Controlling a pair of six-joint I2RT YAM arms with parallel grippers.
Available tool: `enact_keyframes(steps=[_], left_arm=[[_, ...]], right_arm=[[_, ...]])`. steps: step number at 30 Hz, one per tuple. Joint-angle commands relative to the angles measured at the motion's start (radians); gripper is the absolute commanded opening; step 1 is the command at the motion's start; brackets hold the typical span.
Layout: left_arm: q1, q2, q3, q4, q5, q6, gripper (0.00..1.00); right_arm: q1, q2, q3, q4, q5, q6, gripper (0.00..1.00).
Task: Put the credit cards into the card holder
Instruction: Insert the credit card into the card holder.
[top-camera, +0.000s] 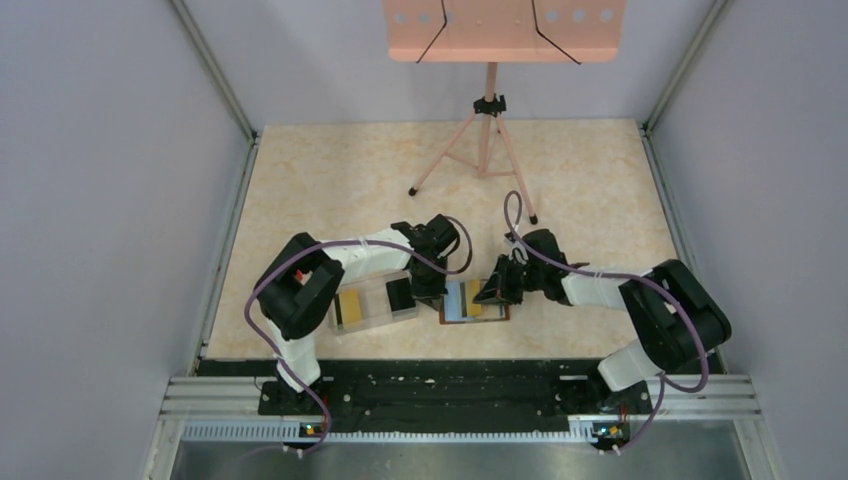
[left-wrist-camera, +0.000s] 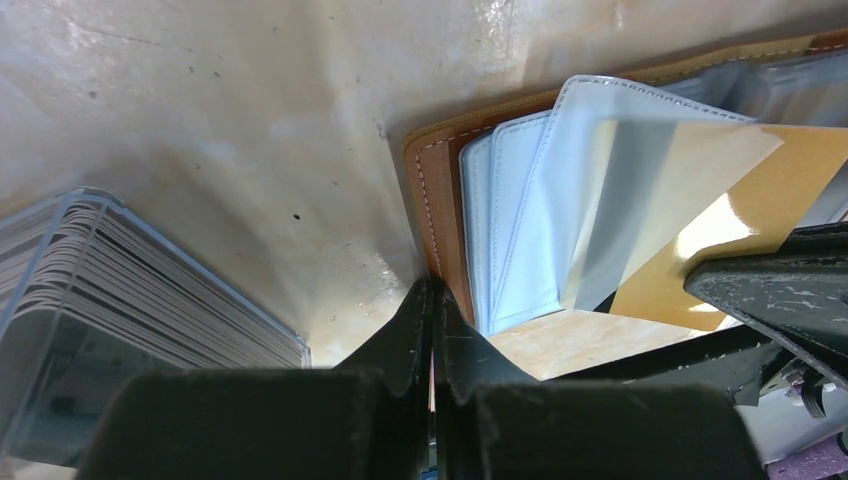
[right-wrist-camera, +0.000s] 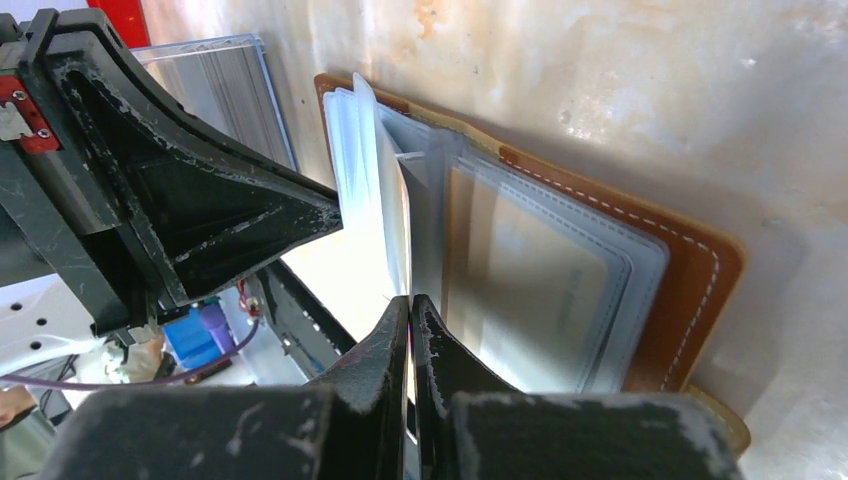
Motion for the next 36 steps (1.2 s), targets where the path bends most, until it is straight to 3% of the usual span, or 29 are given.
enact_keyframes(steps=[1, 9, 18, 36], left_arm=[[-0.013, 0.017, 0.006, 0.033, 0.047, -0.017, 0.0], [-0.014, 0.016, 0.004, 0.073, 0.095, -0.031, 0.0], [-0.014, 0.024, -0.005, 0.07, 0.094, -0.023, 0.0], [-0.014, 0.029, 0.005, 0.066, 0.098, -0.016, 0.0]], right_arm=[[0.01, -0.028, 0.03, -0.056, 0.095, -0.046, 0.0], [0.011, 0.067, 0.002, 0.091, 0.018, 0.02, 0.0], [0.008, -0.018, 0.039, -0.077, 0.095, -0.047, 0.0], [-0.036, -0.047, 0.029, -0.125, 0.073, -0.075, 0.0]])
